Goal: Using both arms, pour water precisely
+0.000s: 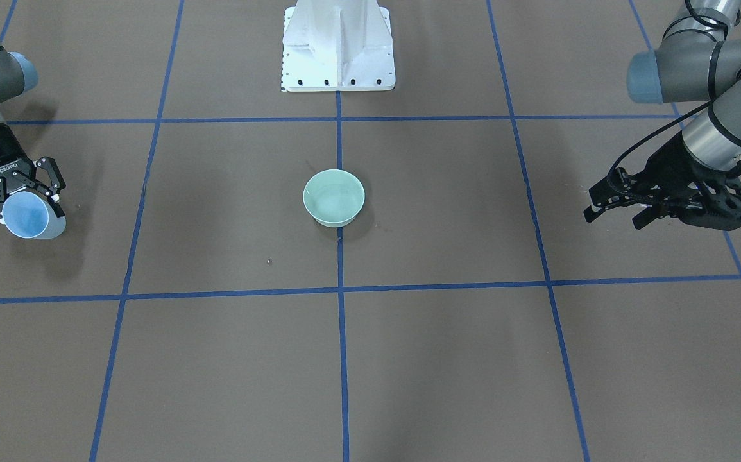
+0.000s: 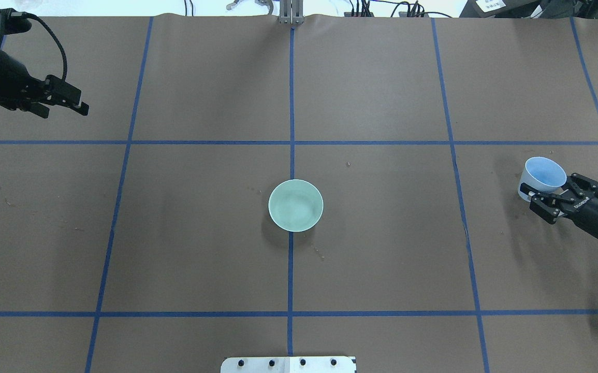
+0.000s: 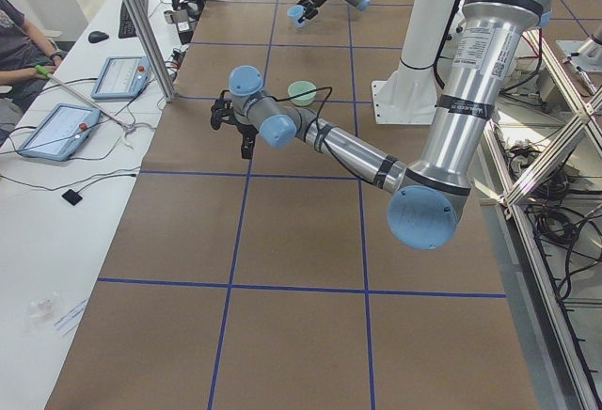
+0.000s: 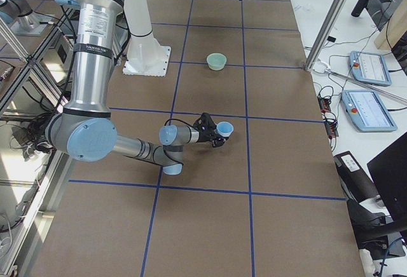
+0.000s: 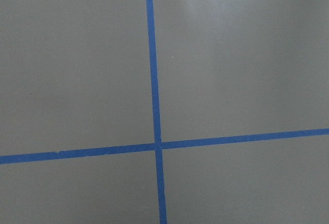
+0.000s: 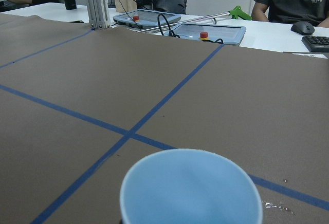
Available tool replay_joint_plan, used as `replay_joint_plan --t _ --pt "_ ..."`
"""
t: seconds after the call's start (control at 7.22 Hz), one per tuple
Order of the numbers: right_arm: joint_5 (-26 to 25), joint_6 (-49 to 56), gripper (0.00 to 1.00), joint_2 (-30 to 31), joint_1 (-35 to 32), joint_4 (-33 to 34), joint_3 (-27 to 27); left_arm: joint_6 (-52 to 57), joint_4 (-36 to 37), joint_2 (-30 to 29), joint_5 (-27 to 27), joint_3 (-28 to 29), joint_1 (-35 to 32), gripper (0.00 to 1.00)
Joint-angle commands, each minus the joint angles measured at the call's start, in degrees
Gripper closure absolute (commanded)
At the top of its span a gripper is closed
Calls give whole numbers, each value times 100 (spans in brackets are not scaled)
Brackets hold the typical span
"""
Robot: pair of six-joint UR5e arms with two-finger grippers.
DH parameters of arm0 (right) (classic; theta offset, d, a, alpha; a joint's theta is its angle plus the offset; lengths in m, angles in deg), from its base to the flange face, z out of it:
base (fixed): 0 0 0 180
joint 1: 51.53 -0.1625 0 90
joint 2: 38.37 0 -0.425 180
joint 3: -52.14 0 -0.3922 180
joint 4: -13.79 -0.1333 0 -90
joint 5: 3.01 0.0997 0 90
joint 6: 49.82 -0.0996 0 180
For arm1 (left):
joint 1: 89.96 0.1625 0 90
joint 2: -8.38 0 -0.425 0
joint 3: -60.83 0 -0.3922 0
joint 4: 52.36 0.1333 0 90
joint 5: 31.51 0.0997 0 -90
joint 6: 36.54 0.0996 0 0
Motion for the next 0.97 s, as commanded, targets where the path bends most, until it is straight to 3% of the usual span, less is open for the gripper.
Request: replay_joint_plan --t 0.0,0.83 --pt "12 6 90 -1 6 -13 -73 -1 1 27 6 -28 0 1" --pt "29 -3 54 16 32 -426 -363 -1 1 36 6 -28 0 1"
